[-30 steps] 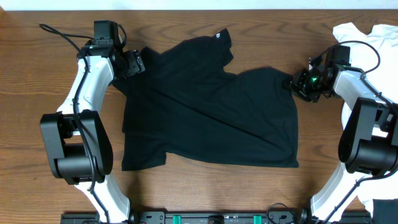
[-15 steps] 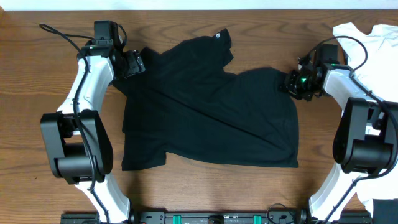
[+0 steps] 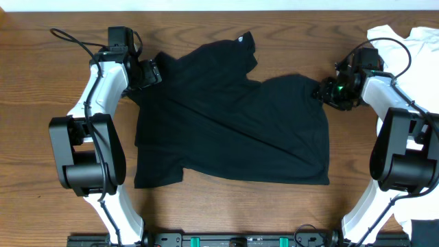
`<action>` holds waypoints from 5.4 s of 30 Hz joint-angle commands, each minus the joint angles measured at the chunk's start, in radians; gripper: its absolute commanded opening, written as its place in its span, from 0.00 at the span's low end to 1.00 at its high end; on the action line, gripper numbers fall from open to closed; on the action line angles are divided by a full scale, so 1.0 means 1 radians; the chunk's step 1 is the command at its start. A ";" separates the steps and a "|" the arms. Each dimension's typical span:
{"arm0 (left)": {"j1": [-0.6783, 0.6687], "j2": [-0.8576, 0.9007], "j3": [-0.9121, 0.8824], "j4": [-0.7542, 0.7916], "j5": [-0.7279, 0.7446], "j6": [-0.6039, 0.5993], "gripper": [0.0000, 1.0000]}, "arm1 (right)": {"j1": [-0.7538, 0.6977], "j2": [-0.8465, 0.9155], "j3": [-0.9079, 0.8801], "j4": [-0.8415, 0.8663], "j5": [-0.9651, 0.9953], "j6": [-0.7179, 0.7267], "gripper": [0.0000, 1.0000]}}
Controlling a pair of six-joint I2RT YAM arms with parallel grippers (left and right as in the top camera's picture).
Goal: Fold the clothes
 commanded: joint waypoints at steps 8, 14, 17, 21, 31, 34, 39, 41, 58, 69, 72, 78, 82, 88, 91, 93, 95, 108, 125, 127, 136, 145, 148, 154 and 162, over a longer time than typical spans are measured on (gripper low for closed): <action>0.000 0.005 -0.013 0.001 -0.011 -0.002 0.84 | -0.010 -0.031 0.010 -0.024 -0.013 -0.019 0.46; 0.000 0.005 -0.013 0.000 -0.011 -0.002 0.84 | -0.010 -0.038 0.062 -0.060 -0.031 -0.028 0.43; 0.000 0.005 -0.013 0.000 -0.011 -0.002 0.84 | -0.007 -0.038 0.130 -0.135 -0.031 -0.046 0.43; 0.000 0.005 -0.013 0.000 -0.011 -0.002 0.84 | 0.005 -0.038 0.179 -0.174 -0.026 -0.072 0.41; 0.001 0.005 -0.013 0.000 -0.011 -0.002 0.84 | 0.037 -0.036 0.170 -0.193 0.048 -0.072 0.41; 0.001 0.005 -0.013 0.000 -0.011 -0.002 0.84 | 0.044 -0.036 0.166 -0.203 0.048 -0.072 0.41; 0.001 0.005 -0.013 0.000 -0.011 -0.002 0.84 | 0.053 -0.036 0.151 -0.208 0.064 -0.072 0.41; 0.001 0.005 -0.013 0.000 -0.011 -0.002 0.84 | 0.054 -0.036 0.145 -0.214 0.098 -0.072 0.41; 0.001 0.005 -0.013 -0.001 -0.011 -0.002 0.84 | 0.063 -0.035 0.070 -0.163 0.081 -0.072 0.32; 0.001 0.005 -0.013 -0.007 -0.011 -0.002 0.84 | 0.074 -0.035 0.066 -0.156 0.059 -0.068 0.24; 0.001 0.005 -0.013 -0.007 -0.011 -0.002 0.84 | 0.079 -0.035 0.066 -0.154 0.059 -0.068 0.24; 0.001 0.005 -0.013 -0.007 -0.011 -0.002 0.84 | 0.088 -0.035 0.062 -0.146 0.063 -0.068 0.22; 0.001 0.005 -0.013 -0.008 -0.011 -0.002 0.84 | 0.090 -0.035 0.052 -0.127 0.074 -0.068 0.22; 0.001 0.005 -0.013 -0.011 -0.011 -0.002 0.84 | 0.089 -0.035 0.052 -0.126 0.108 -0.068 0.16; 0.001 0.005 -0.013 -0.011 -0.011 -0.002 0.84 | 0.089 -0.035 0.052 -0.126 0.108 -0.068 0.18; 0.001 0.005 -0.013 -0.011 -0.011 -0.002 0.84 | 0.089 -0.035 0.052 -0.126 0.108 -0.068 0.24; 0.001 0.005 -0.013 -0.011 -0.011 -0.002 0.84 | 0.089 -0.035 0.052 -0.128 0.108 -0.068 0.25; 0.001 0.005 -0.013 -0.012 -0.011 -0.002 0.84 | 0.088 -0.035 0.039 -0.119 0.130 -0.068 0.01; 0.001 0.005 -0.013 -0.012 -0.011 -0.002 0.85 | -0.095 -0.050 0.097 -0.163 0.179 -0.106 0.01; 0.001 0.005 -0.013 -0.011 -0.012 -0.001 0.85 | -0.095 -0.050 0.095 -0.161 0.179 -0.107 0.01; 0.000 -0.010 -0.001 0.009 -0.006 -0.002 0.84 | -0.112 -0.052 0.139 -0.152 0.317 -0.106 0.02; -0.002 -0.109 0.026 0.019 0.090 -0.002 0.85 | -0.108 -0.070 0.362 -0.280 0.277 -0.107 0.17; -0.002 -0.115 0.026 -0.018 0.090 -0.002 0.84 | -0.097 -0.070 0.377 -0.296 0.247 -0.136 0.24; -0.002 -0.115 0.026 -0.155 0.090 -0.002 0.72 | -0.075 -0.068 0.341 -0.353 0.167 -0.137 0.01; -0.002 -0.115 0.025 -0.405 0.091 -0.006 0.06 | -0.038 -0.067 0.129 -0.154 0.167 -0.253 0.01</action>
